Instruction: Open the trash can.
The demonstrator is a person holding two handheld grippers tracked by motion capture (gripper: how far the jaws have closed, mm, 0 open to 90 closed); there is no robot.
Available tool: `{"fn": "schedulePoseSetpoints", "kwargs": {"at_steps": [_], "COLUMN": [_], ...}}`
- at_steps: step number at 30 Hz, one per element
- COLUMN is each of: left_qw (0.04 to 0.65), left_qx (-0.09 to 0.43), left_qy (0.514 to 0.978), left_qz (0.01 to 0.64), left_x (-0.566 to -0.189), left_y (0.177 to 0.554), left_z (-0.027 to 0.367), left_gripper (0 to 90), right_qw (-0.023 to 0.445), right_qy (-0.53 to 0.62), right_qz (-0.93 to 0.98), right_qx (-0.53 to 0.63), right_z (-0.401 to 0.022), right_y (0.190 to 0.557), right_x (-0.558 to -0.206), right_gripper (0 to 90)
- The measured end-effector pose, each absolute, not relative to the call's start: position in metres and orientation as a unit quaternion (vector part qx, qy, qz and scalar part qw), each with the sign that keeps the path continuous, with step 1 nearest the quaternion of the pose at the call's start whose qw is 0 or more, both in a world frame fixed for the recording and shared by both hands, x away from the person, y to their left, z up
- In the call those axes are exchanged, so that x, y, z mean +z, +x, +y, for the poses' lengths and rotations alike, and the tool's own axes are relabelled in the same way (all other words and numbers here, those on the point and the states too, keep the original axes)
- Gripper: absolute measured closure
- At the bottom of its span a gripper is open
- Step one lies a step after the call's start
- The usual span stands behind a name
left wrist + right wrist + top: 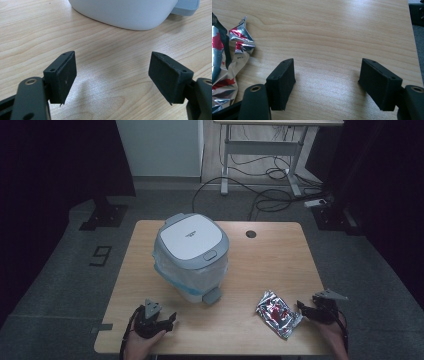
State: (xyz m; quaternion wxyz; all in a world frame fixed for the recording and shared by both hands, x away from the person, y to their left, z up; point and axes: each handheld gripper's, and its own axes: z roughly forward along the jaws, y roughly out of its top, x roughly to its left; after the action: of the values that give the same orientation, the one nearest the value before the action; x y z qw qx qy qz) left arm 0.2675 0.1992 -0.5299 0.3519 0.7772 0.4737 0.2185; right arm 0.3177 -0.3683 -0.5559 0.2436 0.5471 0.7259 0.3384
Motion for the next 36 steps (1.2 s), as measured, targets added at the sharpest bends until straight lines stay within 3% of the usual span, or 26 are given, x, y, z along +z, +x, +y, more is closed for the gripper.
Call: {"fn": "schedulePoseSetpoints", "kwargs": {"at_steps": [17,18,25,36], "left_qw": [0.352,0.362,0.399,0.430], "left_qx": [0.225,0.217,0.184,0.165], "left_qy": [0.766,0.765,0.772,0.782], "left_qz": [0.488,0.486,0.459,0.419], "left_x": [-0.525,-0.523,-0.518,-0.510], "left_y": [0.264,0.264,0.262,0.262], "left_z": [0.208,0.210,0.213,0.201], "left_gripper": [42.2,49.6,73.0,90.0], "right_qw": [0.245,0.245,0.246,0.246], "right_qy": [0.547,0.547,0.548,0.549], "right_qz": [0.726,0.726,0.726,0.725], "right_qx": [0.337,0.337,0.336,0.336], "right_z": [-0.368,-0.368,-0.368,-0.368], "right_y": [0.317,0.317,0.317,0.317], "right_x": [-0.556,-0.556,-0.556,-0.556], "right_gripper": [27.9,27.9,27.9,27.9]}}
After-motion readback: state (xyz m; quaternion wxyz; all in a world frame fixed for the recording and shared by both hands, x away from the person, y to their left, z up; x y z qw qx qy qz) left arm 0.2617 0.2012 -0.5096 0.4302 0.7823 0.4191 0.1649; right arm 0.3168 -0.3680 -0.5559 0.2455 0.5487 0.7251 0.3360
